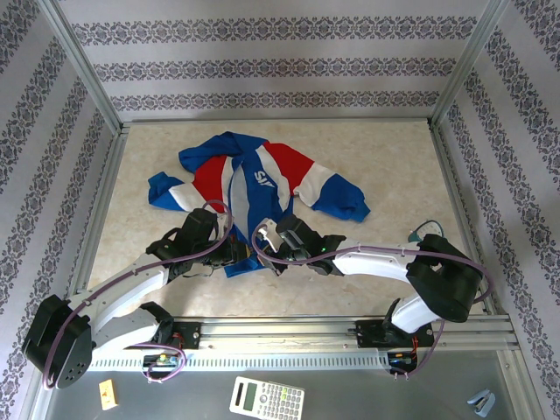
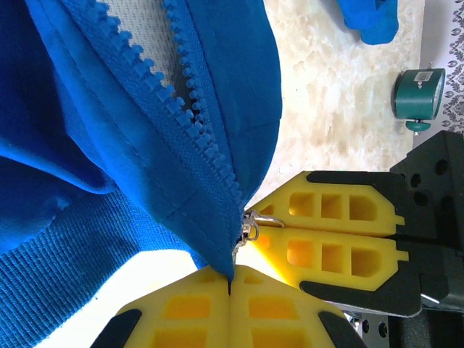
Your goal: Zip up the jacket
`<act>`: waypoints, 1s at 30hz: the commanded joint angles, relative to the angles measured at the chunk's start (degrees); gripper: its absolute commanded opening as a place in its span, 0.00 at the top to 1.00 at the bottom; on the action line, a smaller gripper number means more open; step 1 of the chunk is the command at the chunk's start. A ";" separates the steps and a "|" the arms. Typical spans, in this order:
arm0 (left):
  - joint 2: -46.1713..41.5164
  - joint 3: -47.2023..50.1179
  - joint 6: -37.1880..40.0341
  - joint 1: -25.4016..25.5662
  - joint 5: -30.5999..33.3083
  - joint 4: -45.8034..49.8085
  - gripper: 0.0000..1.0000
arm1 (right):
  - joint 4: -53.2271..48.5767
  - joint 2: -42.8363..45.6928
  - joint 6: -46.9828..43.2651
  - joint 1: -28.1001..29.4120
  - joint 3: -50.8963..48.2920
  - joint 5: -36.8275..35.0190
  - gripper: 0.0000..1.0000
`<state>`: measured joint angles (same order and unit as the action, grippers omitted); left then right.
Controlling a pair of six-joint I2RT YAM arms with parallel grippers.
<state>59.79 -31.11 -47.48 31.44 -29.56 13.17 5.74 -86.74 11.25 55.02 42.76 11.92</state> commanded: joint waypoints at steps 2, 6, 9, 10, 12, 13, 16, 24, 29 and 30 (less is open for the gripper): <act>-0.17 -0.37 1.20 1.07 -1.32 0.72 1.00 | -0.14 1.79 -2.55 0.35 1.61 -1.63 1.00; -0.09 -0.21 1.23 1.52 -2.11 0.76 1.00 | -1.62 2.33 -4.52 0.26 2.47 -2.93 1.00; -0.26 -0.03 1.45 1.78 -2.66 1.15 1.00 | -3.76 2.47 -5.76 0.17 3.55 -4.46 1.00; -0.29 0.16 1.44 1.80 -2.76 1.24 1.00 | -4.40 2.53 -6.20 0.17 3.89 -4.83 1.00; -0.44 0.53 1.54 1.96 -3.09 1.33 1.00 | -5.72 2.49 -7.13 0.08 4.75 -5.69 1.00; -0.51 0.66 1.54 2.05 -3.29 1.33 1.00 | -6.18 2.54 -7.49 -0.09 5.08 -6.00 1.00; -0.58 1.20 1.69 2.31 -3.66 1.53 1.00 | -7.22 2.27 -8.50 -0.57 5.92 -6.56 1.00; -1.17 1.97 2.30 2.99 -4.84 2.03 1.00 | -8.07 1.52 -10.14 -3.06 7.79 -6.40 1.00; -1.23 2.15 2.87 3.20 -6.02 1.95 1.00 | -8.05 0.48 -10.84 -3.87 8.87 -5.60 1.00; -1.18 2.12 2.99 3.19 -6.16 2.08 1.00 | -7.98 0.30 -10.91 -4.10 8.98 -5.36 1.00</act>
<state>59.27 -30.59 -46.39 32.97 -31.31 11.38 -4.16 -85.80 1.08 53.01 49.30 9.74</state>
